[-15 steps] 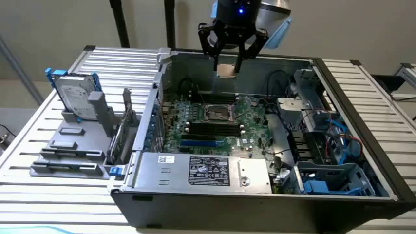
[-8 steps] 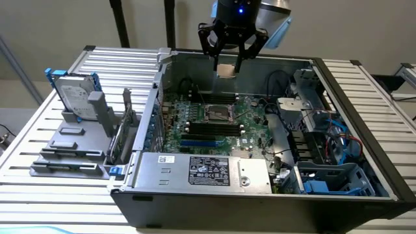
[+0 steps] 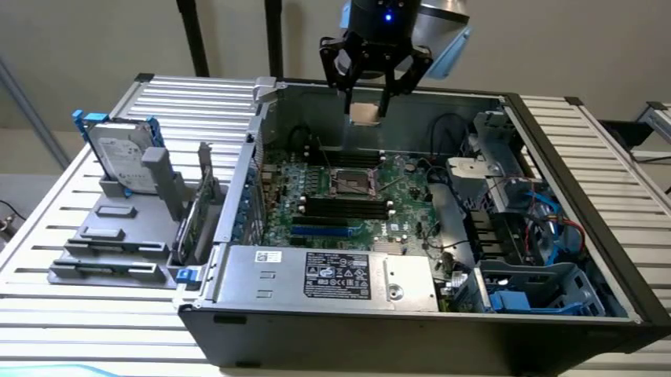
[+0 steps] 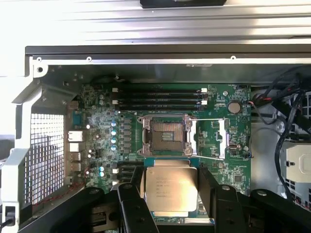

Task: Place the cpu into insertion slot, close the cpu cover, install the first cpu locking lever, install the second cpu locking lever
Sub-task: 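Place the cpu into insertion slot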

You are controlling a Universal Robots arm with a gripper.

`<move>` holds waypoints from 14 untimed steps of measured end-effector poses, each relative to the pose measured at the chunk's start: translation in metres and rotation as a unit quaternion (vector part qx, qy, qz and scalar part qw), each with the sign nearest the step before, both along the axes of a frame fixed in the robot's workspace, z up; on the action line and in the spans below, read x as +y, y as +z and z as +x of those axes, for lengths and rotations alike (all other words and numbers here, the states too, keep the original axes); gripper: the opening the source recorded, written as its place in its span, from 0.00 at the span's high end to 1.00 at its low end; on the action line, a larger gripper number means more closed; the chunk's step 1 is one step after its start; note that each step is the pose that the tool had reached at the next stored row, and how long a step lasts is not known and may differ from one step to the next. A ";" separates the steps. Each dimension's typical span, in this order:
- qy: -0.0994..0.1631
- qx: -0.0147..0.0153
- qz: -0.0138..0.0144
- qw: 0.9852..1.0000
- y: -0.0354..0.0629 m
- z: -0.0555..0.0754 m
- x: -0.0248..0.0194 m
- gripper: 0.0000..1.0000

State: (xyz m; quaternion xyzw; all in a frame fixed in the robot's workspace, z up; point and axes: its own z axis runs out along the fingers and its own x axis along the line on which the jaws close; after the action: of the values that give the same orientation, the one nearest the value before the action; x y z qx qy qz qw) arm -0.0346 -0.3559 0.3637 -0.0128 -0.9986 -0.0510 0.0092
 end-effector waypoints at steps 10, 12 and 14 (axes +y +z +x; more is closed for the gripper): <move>0.000 0.000 -0.021 1.000 -0.0056 0.003 0.0309 0.46; -0.001 0.001 -0.025 1.000 -0.0065 0.005 0.0323 0.46; -0.012 0.001 -0.025 1.000 -0.0067 0.005 0.0323 0.46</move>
State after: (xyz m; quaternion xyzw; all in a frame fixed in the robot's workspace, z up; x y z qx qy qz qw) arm -0.0298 -0.3236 0.3570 -0.0246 -0.9993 -0.0260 0.0093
